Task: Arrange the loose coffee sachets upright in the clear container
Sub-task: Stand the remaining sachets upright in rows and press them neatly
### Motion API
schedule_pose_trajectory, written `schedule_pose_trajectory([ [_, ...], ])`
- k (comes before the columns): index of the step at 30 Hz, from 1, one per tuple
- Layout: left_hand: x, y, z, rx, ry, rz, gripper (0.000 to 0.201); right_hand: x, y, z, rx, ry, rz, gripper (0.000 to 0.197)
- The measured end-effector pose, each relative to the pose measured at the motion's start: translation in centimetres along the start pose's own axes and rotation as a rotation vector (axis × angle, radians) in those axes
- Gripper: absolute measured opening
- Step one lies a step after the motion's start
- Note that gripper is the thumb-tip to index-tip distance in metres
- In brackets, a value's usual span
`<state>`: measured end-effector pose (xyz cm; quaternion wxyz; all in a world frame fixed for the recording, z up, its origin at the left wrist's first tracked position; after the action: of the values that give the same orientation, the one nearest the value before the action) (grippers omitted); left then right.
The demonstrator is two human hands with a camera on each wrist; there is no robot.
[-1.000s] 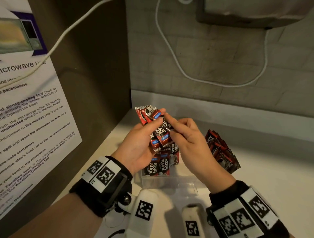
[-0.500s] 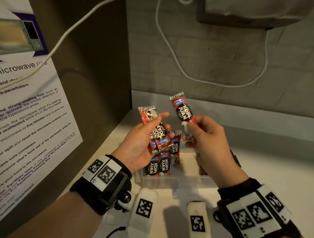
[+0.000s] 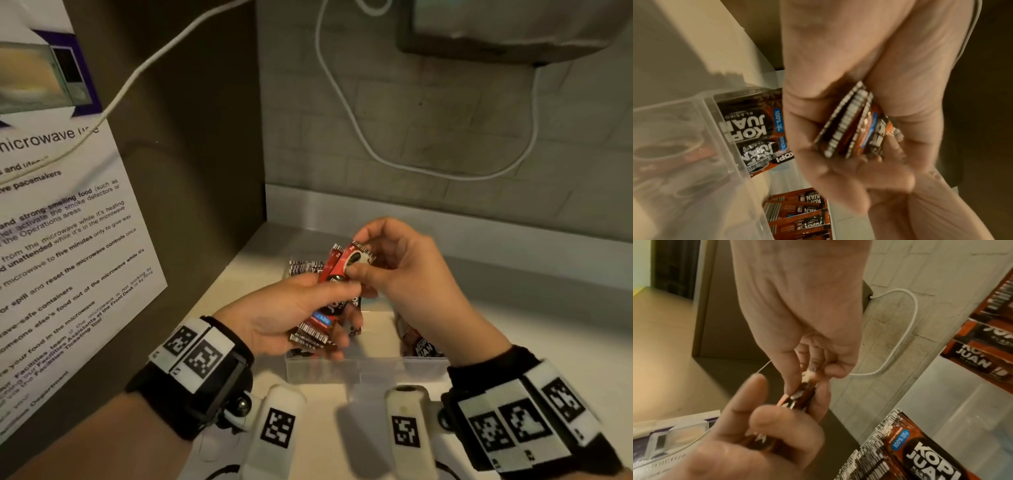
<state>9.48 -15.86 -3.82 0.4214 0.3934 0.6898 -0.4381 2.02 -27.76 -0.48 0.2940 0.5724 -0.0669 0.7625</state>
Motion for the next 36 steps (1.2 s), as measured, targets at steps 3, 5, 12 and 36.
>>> schedule_pose_trajectory([
  [3, 0.0, 0.1, -0.1, -0.034, 0.053, 0.043, 0.014, 1.0, 0.1, -0.5, 0.070, 0.196, -0.360, 0.053],
  [5, 0.0, 0.3, 0.0, -0.055, 0.092, 0.095, 0.021, 1.8, -0.4, -0.9, 0.248, 0.285, -0.456, 0.061],
  [12, -2.6, 1.0, -0.3, -0.424, -0.246, 0.020, 0.031, 0.3, 0.2, -0.1, 0.033, 0.181, -0.516, 0.032],
  [36, -1.5, 0.3, 2.4, -0.748, -0.330, 1.215, 0.043, -8.4, 0.0, -1.0, -0.177, -0.528, -0.069, 0.037],
])
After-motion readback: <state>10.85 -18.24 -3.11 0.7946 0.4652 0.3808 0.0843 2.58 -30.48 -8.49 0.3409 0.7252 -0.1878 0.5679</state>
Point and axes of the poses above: each hand's wrist, its own z-axis towards the middle knuckle, its own y-axis out of the back of the hand, x = y × z, the point moved 3 cm from there along z, towards the middle knuckle
